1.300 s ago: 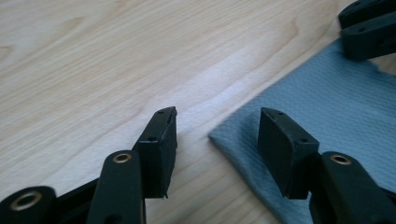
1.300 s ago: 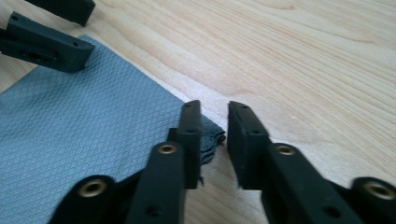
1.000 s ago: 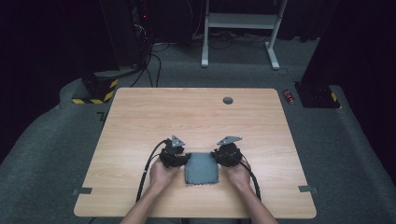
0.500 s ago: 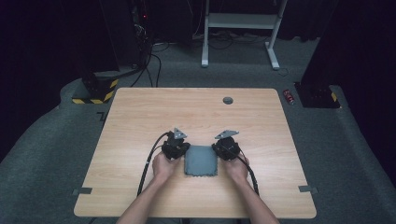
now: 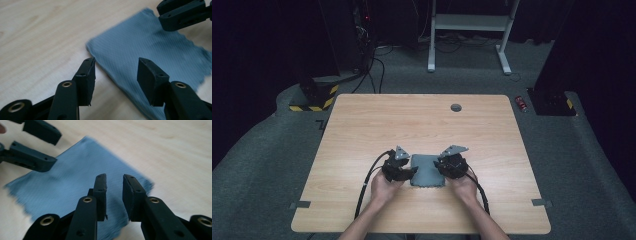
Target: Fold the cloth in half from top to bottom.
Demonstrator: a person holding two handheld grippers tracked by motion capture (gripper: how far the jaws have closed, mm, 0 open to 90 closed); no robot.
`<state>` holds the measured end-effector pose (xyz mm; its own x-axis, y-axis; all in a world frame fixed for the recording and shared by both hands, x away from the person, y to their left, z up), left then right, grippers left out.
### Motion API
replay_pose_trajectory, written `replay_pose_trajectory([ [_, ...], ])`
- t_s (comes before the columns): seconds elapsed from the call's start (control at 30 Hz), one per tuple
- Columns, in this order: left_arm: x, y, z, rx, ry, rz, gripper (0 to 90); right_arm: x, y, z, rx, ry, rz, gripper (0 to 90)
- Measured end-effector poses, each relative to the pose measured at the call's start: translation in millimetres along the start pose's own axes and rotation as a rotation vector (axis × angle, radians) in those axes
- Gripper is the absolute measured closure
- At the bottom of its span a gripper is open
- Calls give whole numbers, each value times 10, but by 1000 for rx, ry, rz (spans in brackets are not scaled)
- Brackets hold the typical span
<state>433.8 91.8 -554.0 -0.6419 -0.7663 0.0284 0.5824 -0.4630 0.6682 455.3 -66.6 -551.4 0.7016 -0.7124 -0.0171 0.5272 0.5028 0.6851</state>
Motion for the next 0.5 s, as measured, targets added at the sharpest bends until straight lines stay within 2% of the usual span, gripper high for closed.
replay_pose_trajectory([
  [0.07,39,-69,15,-5,-8,-5,487,-68,-86,12,-11,22,14,721],
  [0.2,34,-190,18,-25,7,-27,484,-91,-234,20,-30,32,13,710],
  [0.27,25,-214,31,-13,-2,-9,479,-66,-256,43,-25,26,10,710],
  [0.37,23,-239,54,-2,-1,1,472,-43,-274,56,-35,-6,23,681],
  [0.43,19,-242,73,11,-16,33,469,-23,-289,75,-30,-5,8,668],
  [0.5,21,-214,113,52,-55,81,465,-10,-293,98,-18,6,-15,658],
])
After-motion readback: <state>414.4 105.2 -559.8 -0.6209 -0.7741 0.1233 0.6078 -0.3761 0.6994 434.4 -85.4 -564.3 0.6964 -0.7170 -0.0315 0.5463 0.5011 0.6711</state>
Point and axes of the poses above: each handheld gripper's, and its own axes: z roughly backward along the jaws, y roughly out of its top, x roughly to its right, the point moved 7 cm from there along -z, roughly forward along the jaws, and after that the axes turned 3 degrees about -x, right-handed, at the moved point
